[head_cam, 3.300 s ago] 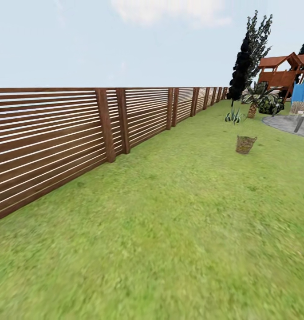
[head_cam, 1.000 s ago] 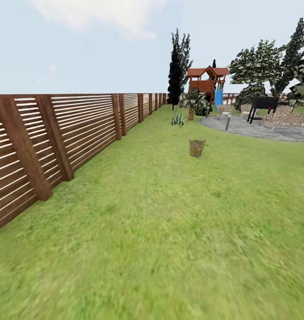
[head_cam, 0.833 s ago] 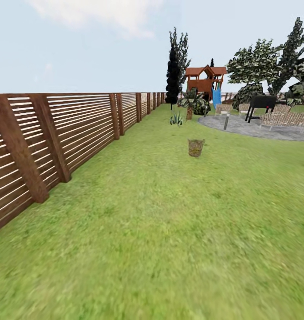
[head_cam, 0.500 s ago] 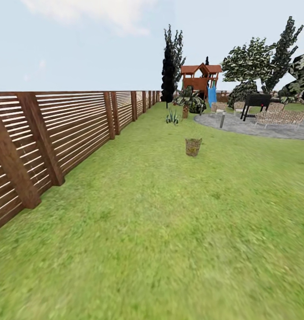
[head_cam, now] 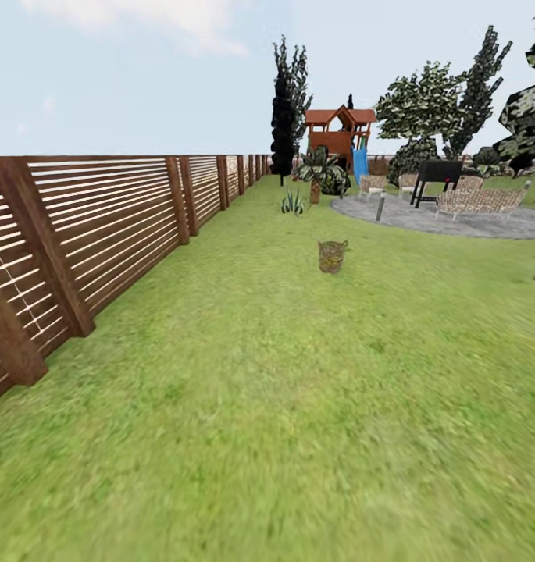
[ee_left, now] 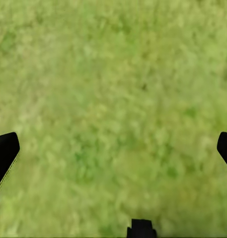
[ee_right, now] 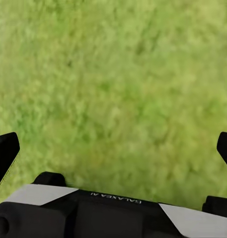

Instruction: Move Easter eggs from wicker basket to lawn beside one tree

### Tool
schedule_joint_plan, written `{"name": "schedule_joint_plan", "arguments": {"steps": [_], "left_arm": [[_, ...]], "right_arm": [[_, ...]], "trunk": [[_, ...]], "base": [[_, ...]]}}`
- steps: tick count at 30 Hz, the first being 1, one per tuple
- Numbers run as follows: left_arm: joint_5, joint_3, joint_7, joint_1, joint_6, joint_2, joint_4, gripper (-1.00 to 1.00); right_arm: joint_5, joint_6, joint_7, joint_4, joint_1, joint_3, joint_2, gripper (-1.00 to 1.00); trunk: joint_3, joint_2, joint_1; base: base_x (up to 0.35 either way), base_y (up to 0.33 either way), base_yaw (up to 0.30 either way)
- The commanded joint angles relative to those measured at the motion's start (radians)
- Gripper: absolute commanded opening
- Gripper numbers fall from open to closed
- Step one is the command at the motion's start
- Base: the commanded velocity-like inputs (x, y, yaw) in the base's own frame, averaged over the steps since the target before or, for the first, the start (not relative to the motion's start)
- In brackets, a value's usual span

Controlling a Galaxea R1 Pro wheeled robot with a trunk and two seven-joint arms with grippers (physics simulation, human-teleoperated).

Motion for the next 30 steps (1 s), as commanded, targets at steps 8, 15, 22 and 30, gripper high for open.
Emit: {"name": "schedule_joint_plan", "arguments": {"steps": [8,15,22,30], "left_arm": [[0.002,-0.002,0.002,-0.001,-0.003,0.000,0.001,1.00],[0.002,-0.002,0.002,-0.001,-0.003,0.000,0.001,1.00],[0.002,-0.002,0.002,-0.001,-0.003,0.000,0.001,1.00],[0.002,-0.002,0.002,-0.001,-0.003,0.000,0.001,1.00]], "right_arm": [[-0.008,0.006,0.001,-0.002,0.000,0.001,0.000,1.00],[-0.008,0.006,0.001,-0.002,-0.001,0.001,0.000,1.00],[-0.008,0.006,0.001,-0.002,0.000,0.001,0.000,1.00],[-0.008,0.006,0.001,-0.002,-0.001,0.001,0.000,1.00]], "trunk": [[-0.009,-0.001,0.001],[-0.016,-0.001,0.001],[-0.020,-0.001,0.001],[-0.023,-0.001,0.001]], "base": [[0.327,0.113,-0.101],[0.327,0.113,-0.083],[0.327,0.113,-0.017],[0.327,0.113,-0.007]]}}
